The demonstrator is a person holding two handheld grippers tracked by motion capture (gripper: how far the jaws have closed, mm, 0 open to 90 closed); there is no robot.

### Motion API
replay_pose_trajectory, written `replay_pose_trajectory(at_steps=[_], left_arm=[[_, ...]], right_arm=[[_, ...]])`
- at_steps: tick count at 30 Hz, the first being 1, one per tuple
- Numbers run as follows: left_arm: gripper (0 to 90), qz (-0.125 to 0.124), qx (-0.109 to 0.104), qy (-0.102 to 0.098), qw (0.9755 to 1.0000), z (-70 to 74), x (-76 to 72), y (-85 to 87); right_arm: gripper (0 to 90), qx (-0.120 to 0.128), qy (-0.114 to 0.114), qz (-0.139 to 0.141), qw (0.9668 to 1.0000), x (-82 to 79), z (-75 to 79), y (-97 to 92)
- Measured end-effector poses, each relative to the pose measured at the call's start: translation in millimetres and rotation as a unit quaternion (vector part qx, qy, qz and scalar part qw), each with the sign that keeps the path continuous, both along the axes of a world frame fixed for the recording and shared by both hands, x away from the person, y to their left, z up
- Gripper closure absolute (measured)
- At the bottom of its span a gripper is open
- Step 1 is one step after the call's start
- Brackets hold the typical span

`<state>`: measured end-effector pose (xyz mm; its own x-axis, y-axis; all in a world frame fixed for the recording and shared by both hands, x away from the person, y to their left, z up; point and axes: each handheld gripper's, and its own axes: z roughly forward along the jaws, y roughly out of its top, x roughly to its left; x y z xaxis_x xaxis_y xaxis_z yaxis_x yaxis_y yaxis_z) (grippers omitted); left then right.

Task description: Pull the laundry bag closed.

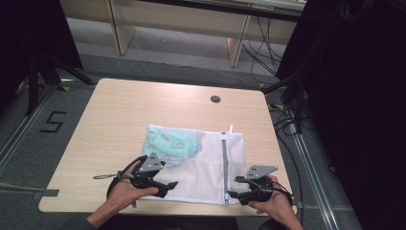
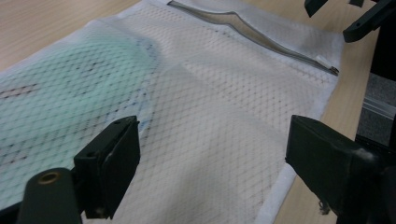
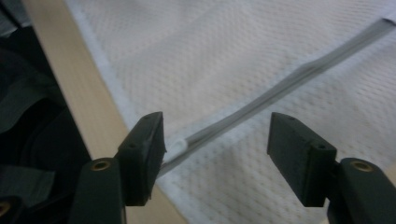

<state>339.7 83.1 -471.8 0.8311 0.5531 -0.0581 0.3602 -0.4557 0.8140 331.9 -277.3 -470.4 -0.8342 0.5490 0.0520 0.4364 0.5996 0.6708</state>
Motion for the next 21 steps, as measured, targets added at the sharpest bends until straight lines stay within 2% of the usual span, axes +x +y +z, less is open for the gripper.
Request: replay_pose_trajectory(at_steps=[1, 2, 3, 6, 7, 9, 10, 12, 13, 14, 15, 16, 17, 18, 19, 21], left_arm=[[17.2, -0.009, 0.000, -0.003, 1.0000, -2.3, -0.1, -4.9], [17.2, -0.009, 0.000, -0.003, 1.0000, -2.3, -0.1, -4.9], [17.2, -0.006, -0.004, 0.000, 1.0000, -3.4, -1.0, -8.0], [17.3, -0.014, -0.006, 0.005, 0.9999, -5.6, -0.9, -13.6], [17.3, -0.012, -0.033, 0.032, 0.9989, -6.2, -1.6, -17.7], [17.4, -0.016, -0.034, 0.029, 0.9989, -6.2, -2.9, -20.0], [17.5, -0.023, -0.024, 0.018, 0.9993, -5.6, -4.1, -21.5], [17.5, -0.021, -0.035, 0.021, 0.9990, -6.4, -6.9, -25.5], [17.5, -0.022, -0.034, 0.017, 0.9990, -6.4, -7.8, -27.1], [17.4, -0.029, -0.017, 0.013, 0.9993, -5.4, -8.0, -27.3], [17.4, -0.026, -0.017, 0.009, 0.9995, -6.4, -9.8, -29.9], [17.4, -0.035, -0.011, 0.012, 0.9992, -6.8, -9.8, -30.9], [17.4, -0.040, -0.007, -0.003, 0.9992, -7.7, -9.4, -32.2], [17.3, -0.038, -0.010, 0.011, 0.9992, -7.9, -10.9, -33.7], [17.2, -0.039, -0.014, 0.010, 0.9991, -9.3, -11.3, -35.2], [17.3, -0.048, -0.008, 0.002, 0.9988, -9.2, -10.2, -36.1]], right_arm=[[42.8, -0.009, 0.009, 0.016, 0.9998, -1.0, -2.3, 3.6], [43.9, -0.026, 0.002, 0.032, 0.9991, 0.9, -2.4, 3.8], [44.2, -0.026, 0.017, 0.031, 0.9990, -0.9, -3.3, 6.4], [44.3, -0.033, 0.016, 0.038, 0.9986, 0.7, -4.8, 7.8], [45.4, -0.034, 0.027, 0.040, 0.9983, 1.4, -7.1, 9.8], [46.6, -0.047, 0.033, 0.050, 0.9971, 2.9, -6.8, 9.8], [47.2, -0.045, 0.035, 0.053, 0.9970, 2.5, -8.7, 11.7], [47.6, -0.044, 0.033, 0.055, 0.9970, 2.8, -10.0, 12.9], [49.4, -0.058, 0.033, 0.080, 0.9945, 5.3, -8.8, 13.9], [50.2, -0.059, 0.035, 0.084, 0.9941, 4.8, -9.1, 15.6], [50.2, -0.059, 0.035, 0.084, 0.9941, 4.8, -9.1, 15.6], [51.0, -0.060, 0.036, 0.086, 0.9939, 4.9, -9.7, 17.1], [51.8, -0.060, 0.038, 0.091, 0.9933, 5.5, -10.1, 18.2], [52.3, -0.063, 0.040, 0.094, 0.9928, 5.9, -10.2, 19.4], [53.1, -0.062, 0.043, 0.094, 0.9927, 6.3, -10.9, 20.5], [54.8, -0.068, 0.049, 0.102, 0.9912, 7.6, -12.2, 22.1]])
